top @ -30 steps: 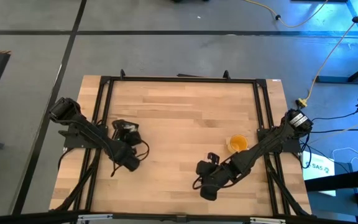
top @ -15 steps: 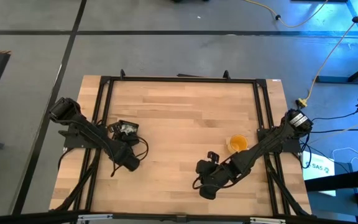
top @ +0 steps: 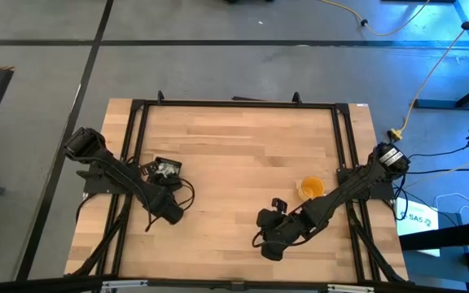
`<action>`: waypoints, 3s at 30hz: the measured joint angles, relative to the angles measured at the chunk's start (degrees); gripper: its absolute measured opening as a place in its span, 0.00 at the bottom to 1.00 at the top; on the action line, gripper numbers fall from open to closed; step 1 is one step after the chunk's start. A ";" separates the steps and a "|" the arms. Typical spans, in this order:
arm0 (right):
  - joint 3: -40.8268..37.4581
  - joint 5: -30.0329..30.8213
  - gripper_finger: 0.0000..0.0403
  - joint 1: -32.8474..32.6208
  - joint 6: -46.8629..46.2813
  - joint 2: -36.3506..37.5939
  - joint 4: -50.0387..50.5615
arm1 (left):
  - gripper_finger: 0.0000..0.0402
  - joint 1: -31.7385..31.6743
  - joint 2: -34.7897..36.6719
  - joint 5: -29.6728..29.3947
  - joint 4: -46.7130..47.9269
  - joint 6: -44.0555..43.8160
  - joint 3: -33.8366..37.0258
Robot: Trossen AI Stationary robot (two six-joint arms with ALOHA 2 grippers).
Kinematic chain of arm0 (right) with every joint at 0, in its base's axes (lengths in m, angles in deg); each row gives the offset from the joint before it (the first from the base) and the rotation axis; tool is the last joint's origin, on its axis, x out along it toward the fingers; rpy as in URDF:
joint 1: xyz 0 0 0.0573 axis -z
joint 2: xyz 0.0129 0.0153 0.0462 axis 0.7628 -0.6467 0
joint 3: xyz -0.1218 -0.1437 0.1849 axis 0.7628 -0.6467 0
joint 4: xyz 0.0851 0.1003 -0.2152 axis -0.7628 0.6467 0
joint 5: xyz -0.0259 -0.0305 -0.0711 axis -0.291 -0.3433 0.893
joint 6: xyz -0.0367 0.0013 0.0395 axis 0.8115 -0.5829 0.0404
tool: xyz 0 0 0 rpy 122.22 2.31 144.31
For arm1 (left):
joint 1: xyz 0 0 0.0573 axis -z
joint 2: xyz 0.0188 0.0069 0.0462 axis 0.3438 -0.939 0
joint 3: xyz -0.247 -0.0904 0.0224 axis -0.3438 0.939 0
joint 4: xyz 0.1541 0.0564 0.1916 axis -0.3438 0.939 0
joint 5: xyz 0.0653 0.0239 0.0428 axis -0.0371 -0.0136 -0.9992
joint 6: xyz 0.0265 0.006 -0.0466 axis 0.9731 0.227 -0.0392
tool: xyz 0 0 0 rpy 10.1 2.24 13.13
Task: Pick and place Stevia / Truvia into bins
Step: Put the stevia packet into the black bin, then return to Home Position
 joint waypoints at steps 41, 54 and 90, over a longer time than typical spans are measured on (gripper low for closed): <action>-11.50 -0.30 0.33 7.87 21.33 24.37 -4.96 | 0.23 3.82 25.40 -22.00 -14.94 7.53 -1.49; -41.00 -2.29 0.33 14.66 26.59 45.27 -33.57 | 0.23 -10.57 36.95 -1.06 -61.59 47.18 6.49; -72.45 -1.79 0.33 18.85 33.37 88.25 -47.60 | 0.24 -31.20 84.56 12.62 -79.50 60.06 42.19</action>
